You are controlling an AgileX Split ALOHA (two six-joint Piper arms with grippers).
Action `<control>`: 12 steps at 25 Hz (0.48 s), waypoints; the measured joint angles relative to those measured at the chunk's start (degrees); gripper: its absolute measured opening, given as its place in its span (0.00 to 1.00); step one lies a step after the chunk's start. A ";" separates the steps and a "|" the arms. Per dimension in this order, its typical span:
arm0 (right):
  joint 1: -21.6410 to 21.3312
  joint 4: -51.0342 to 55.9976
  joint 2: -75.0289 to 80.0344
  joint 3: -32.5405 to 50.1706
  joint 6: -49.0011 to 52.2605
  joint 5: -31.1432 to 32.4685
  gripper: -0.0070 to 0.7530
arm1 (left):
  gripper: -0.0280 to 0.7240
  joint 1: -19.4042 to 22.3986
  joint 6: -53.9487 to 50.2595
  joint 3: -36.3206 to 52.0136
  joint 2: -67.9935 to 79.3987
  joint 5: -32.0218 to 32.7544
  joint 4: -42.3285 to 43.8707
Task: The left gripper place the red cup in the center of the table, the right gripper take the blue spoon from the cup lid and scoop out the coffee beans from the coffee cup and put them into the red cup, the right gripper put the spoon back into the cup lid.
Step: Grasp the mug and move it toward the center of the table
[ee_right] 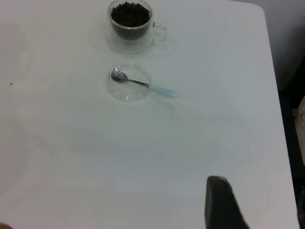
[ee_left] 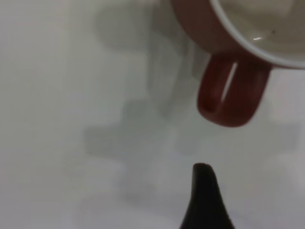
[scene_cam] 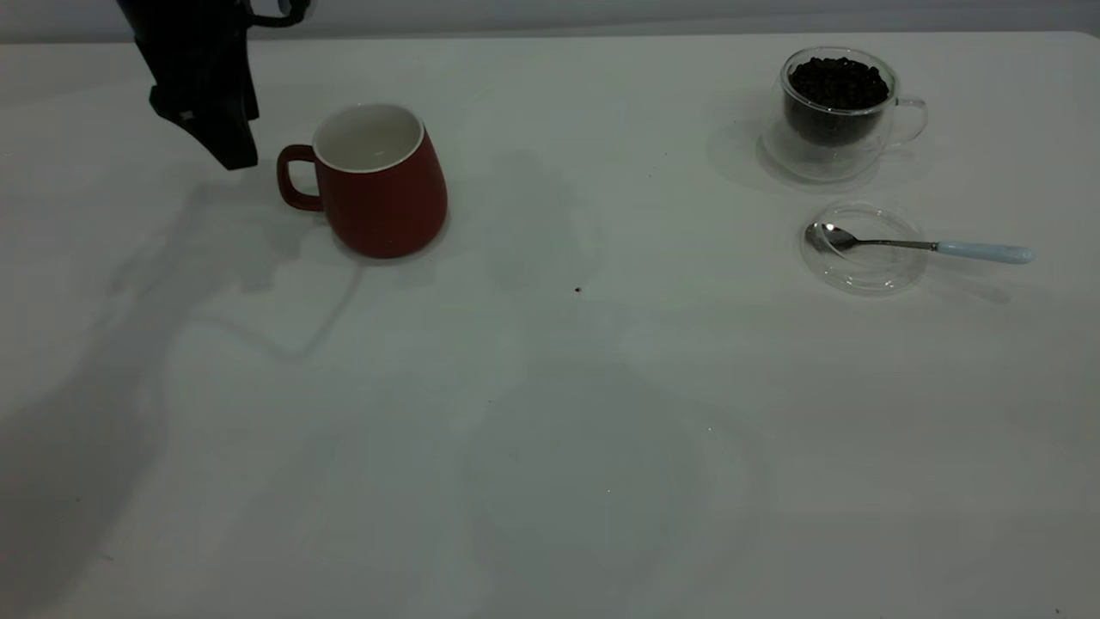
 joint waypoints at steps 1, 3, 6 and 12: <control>0.00 0.00 0.00 0.00 0.00 0.00 0.56 | 0.82 -0.05 0.62 -0.49 0.06 -0.17 -0.10; 0.00 0.00 0.00 0.00 0.00 0.00 0.56 | 0.82 -0.05 1.84 -1.05 0.13 -0.37 -0.89; 0.00 0.00 0.00 0.00 0.00 0.00 0.56 | 0.82 -0.11 4.47 -1.15 0.58 -0.31 -2.12; 0.00 0.00 0.00 0.00 0.00 0.00 0.56 | 0.82 -0.16 5.76 -1.63 3.54 -0.10 -2.57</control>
